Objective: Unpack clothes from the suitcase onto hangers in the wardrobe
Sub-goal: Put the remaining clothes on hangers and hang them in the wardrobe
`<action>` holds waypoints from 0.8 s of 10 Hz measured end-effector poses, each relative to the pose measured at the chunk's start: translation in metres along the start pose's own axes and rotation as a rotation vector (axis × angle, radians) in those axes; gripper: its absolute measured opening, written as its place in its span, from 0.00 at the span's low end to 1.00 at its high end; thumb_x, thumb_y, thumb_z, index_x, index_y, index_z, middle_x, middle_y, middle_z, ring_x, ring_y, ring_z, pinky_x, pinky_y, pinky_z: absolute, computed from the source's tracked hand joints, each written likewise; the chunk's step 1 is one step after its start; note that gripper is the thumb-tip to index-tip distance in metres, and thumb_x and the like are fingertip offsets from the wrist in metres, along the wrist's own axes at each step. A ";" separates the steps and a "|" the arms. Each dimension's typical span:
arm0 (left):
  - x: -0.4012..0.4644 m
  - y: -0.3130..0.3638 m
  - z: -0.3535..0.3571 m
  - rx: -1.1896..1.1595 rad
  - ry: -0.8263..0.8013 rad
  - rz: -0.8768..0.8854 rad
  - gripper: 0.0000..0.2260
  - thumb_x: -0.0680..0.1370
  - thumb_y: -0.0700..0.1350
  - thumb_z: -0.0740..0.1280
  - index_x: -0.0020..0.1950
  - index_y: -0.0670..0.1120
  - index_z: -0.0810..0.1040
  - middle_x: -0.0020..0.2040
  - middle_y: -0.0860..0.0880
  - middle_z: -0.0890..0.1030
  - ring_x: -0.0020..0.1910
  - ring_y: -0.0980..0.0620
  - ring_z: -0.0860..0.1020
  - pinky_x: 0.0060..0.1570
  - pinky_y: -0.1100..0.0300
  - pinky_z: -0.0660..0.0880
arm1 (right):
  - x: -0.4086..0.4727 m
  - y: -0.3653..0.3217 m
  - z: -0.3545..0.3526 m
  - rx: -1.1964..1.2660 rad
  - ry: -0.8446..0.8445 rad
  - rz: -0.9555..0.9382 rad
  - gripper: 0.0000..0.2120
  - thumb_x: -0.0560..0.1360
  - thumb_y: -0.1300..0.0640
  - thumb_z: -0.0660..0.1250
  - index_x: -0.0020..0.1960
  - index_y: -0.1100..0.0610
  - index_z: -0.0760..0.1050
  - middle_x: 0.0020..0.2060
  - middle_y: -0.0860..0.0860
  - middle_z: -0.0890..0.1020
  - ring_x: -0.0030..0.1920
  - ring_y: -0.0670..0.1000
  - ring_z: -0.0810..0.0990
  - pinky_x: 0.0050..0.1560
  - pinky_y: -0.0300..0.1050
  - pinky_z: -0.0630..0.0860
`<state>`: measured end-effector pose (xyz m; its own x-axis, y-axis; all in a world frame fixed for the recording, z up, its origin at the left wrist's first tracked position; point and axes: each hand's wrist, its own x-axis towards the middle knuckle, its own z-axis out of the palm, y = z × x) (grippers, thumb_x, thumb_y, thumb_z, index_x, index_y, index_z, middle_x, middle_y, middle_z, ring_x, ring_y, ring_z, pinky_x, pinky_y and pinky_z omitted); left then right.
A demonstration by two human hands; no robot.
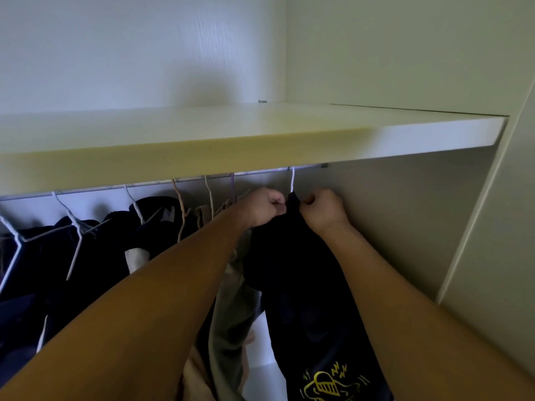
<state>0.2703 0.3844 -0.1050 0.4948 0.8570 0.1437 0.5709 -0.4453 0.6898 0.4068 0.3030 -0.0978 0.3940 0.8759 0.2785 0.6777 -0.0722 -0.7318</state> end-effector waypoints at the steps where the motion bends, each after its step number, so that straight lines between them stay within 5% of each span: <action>1: 0.000 0.002 0.001 -0.035 -0.005 0.009 0.09 0.79 0.37 0.65 0.40 0.47 0.78 0.34 0.51 0.77 0.34 0.56 0.73 0.37 0.62 0.69 | -0.016 -0.001 -0.003 0.028 -0.147 -0.041 0.10 0.73 0.58 0.67 0.34 0.56 0.72 0.32 0.52 0.77 0.35 0.52 0.75 0.31 0.41 0.66; 2: -0.003 0.007 0.005 0.003 -0.041 -0.057 0.08 0.76 0.32 0.62 0.46 0.44 0.76 0.39 0.48 0.77 0.39 0.53 0.75 0.36 0.63 0.71 | -0.021 0.002 -0.002 -0.074 -0.210 -0.106 0.12 0.74 0.61 0.65 0.32 0.56 0.72 0.30 0.52 0.76 0.34 0.50 0.74 0.30 0.37 0.68; 3: -0.003 0.001 0.021 0.155 -0.053 -0.155 0.13 0.74 0.40 0.65 0.58 0.42 0.73 0.54 0.42 0.77 0.54 0.44 0.77 0.55 0.52 0.75 | -0.018 0.009 0.003 -0.087 -0.204 -0.099 0.14 0.75 0.62 0.62 0.30 0.58 0.71 0.30 0.54 0.75 0.35 0.52 0.74 0.31 0.41 0.65; 4: 0.000 -0.006 0.030 0.162 -0.032 -0.245 0.19 0.73 0.41 0.66 0.63 0.42 0.70 0.60 0.42 0.75 0.59 0.42 0.75 0.61 0.47 0.73 | -0.016 0.011 0.004 -0.065 -0.212 -0.059 0.11 0.76 0.62 0.61 0.36 0.61 0.75 0.33 0.56 0.76 0.37 0.52 0.75 0.31 0.39 0.64; 6: 0.016 -0.015 0.043 -0.205 0.147 -0.378 0.17 0.72 0.46 0.63 0.55 0.37 0.79 0.56 0.38 0.81 0.53 0.39 0.79 0.58 0.47 0.77 | -0.014 0.008 -0.005 -0.009 -0.260 0.005 0.13 0.77 0.63 0.60 0.34 0.60 0.73 0.32 0.54 0.75 0.36 0.51 0.74 0.31 0.40 0.65; 7: 0.019 -0.019 0.052 -0.179 0.244 -0.499 0.15 0.79 0.44 0.63 0.61 0.36 0.76 0.62 0.38 0.77 0.61 0.40 0.76 0.61 0.52 0.74 | -0.014 0.008 -0.004 -0.006 -0.250 0.026 0.12 0.78 0.62 0.60 0.36 0.60 0.74 0.33 0.54 0.75 0.38 0.53 0.75 0.34 0.40 0.66; 8: 0.018 -0.024 0.065 -0.383 0.098 -0.583 0.19 0.80 0.45 0.63 0.69 0.39 0.72 0.67 0.41 0.75 0.65 0.42 0.75 0.54 0.54 0.76 | -0.014 0.007 0.000 -0.020 -0.231 0.031 0.09 0.77 0.62 0.60 0.41 0.61 0.75 0.38 0.57 0.77 0.43 0.54 0.76 0.42 0.40 0.67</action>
<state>0.3079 0.3937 -0.1653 0.1073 0.9556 -0.2744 0.4450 0.2006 0.8728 0.4066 0.2902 -0.1069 0.2632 0.9590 0.1047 0.6806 -0.1076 -0.7247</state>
